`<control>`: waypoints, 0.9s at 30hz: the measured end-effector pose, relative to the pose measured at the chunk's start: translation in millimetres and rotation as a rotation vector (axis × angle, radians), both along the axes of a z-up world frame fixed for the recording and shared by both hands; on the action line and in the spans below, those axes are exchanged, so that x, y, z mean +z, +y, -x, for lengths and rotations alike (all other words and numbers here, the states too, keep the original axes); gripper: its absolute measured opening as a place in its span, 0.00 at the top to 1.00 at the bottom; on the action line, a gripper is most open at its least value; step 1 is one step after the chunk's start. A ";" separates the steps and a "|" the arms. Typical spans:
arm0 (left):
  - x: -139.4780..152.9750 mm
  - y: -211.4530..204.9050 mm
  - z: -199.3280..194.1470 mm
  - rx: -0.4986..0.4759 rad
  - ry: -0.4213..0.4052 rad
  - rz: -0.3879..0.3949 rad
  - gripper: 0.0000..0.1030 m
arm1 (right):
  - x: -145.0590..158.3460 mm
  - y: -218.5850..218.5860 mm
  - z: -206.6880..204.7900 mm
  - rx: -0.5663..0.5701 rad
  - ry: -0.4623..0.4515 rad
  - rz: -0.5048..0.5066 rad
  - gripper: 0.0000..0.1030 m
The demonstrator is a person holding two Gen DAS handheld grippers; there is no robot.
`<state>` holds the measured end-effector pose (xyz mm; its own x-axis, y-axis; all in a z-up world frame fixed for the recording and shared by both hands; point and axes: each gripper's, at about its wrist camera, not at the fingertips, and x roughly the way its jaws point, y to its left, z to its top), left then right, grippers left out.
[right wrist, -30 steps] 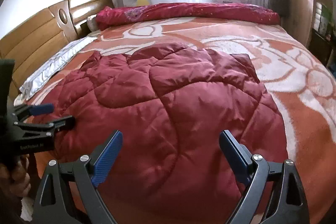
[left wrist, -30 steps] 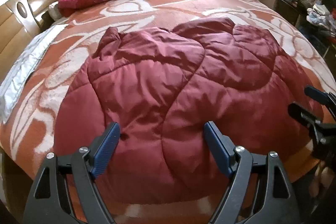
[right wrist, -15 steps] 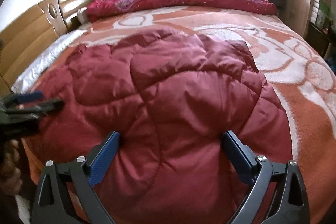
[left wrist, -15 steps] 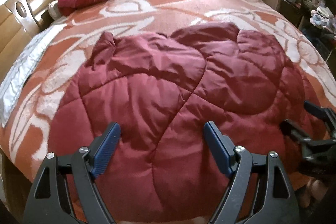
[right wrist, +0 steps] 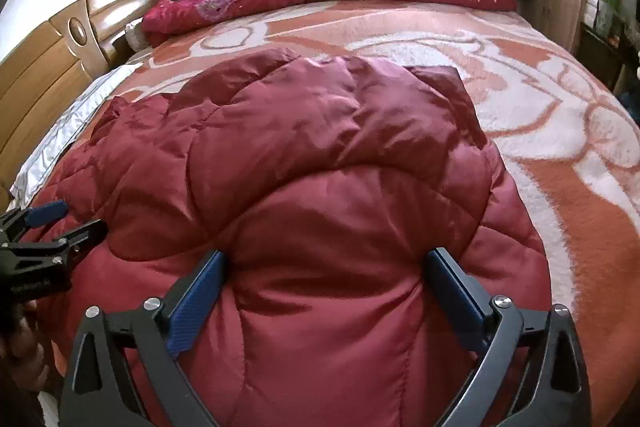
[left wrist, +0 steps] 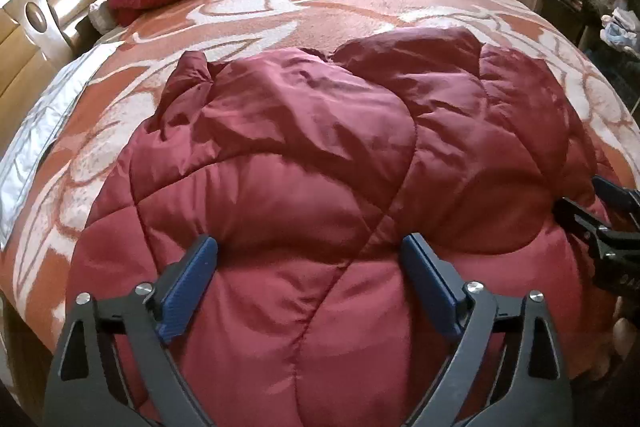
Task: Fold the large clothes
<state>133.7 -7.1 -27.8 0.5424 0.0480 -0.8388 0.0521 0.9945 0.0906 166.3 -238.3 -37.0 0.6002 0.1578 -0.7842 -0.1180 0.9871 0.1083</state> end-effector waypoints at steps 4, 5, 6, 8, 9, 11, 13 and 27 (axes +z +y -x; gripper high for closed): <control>-3.7 1.0 -4.7 0.002 0.013 0.011 0.05 | -3.4 -1.9 -3.0 -0.003 0.013 -0.007 0.02; -4.2 1.2 -5.3 0.001 0.016 0.012 0.05 | -3.4 -1.9 -3.1 -0.003 0.016 -0.008 0.02; -4.4 1.5 -5.7 0.001 0.018 0.013 0.05 | -2.4 -1.9 -3.3 -0.005 0.024 -0.009 0.02; -4.6 1.8 -6.8 0.000 0.023 0.013 0.05 | 6.2 -2.9 -5.3 -0.010 0.037 -0.008 0.03; -4.7 2.1 -6.6 -0.002 0.024 0.014 0.05 | 12.4 -3.2 -4.4 -0.017 0.033 -0.007 0.07; -4.5 2.0 -6.2 -0.002 0.025 0.019 0.05 | 24.9 -5.1 -1.2 -0.022 0.010 -0.002 0.08; -4.4 2.8 -6.8 -0.002 0.025 0.019 0.05 | 25.8 -7.3 -1.6 -0.019 0.013 -0.003 0.08; -7.9 5.3 -9.6 -0.012 0.029 0.017 0.04 | -5.7 -14.1 -9.6 -0.016 0.050 -0.025 0.03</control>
<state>143.3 -1.8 -35.8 0.5181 0.0274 -0.8549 0.0664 0.9952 0.0721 175.9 -252.4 -42.7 0.5626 0.1686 -0.8094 -0.0963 0.9857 0.1383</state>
